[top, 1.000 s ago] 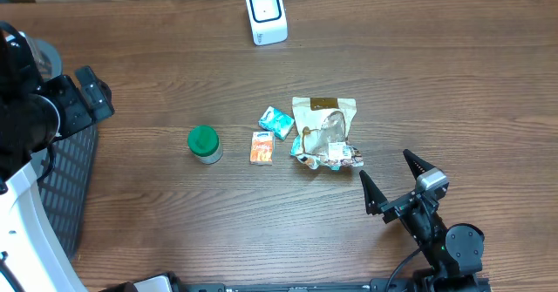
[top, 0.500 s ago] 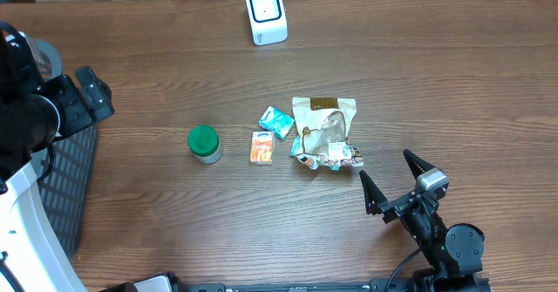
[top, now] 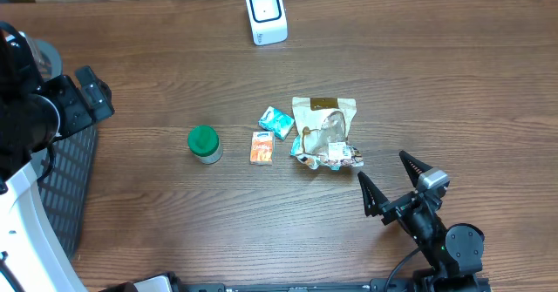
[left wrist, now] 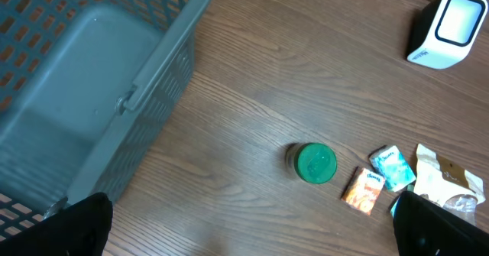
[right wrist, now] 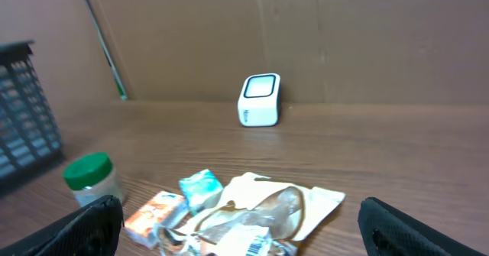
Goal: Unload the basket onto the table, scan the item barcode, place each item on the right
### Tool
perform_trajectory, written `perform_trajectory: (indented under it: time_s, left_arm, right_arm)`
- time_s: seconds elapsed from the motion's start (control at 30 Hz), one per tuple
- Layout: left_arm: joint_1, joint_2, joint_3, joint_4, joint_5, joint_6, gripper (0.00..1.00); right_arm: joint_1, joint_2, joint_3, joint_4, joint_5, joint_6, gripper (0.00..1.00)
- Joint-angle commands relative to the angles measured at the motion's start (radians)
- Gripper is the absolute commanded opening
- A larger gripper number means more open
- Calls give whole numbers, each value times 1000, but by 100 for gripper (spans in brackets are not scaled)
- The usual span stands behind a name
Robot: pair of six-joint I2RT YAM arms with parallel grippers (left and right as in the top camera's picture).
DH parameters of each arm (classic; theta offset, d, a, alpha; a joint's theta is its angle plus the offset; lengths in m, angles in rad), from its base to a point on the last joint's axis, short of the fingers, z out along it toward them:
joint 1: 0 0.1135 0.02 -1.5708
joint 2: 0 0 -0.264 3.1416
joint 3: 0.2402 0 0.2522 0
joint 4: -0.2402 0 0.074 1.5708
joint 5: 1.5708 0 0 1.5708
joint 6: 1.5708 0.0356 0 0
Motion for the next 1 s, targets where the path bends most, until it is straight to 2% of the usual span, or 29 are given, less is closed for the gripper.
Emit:
perform_trajectory:
  time_s: [0.0,0.13,0.4,0.57,0.73,0.97]
  left_arm:
    - [5,-8,4,-2,11,18,100]
    - [5,-8,4,-2,11,19,100]
    - [4,-8,4,-2,11,18,100]
    - [4,-8,4,-2,11,19,100]
    - [4,-5,4,-2,11,18,100]
    - [3,-4,4,-2,11,18,100]
  right_arm:
    - [4,-10,-10,8,-22,117,100]
    - [4,-10,2,-11,-97,121,100]
    - [4,-10,142,-267,-105,116,100]
    - [4,24,239,-348,-106,116,100]
    - [4,134,356,-416,-126,116,100]
    - [4,411,624,-570,-156,73,100]
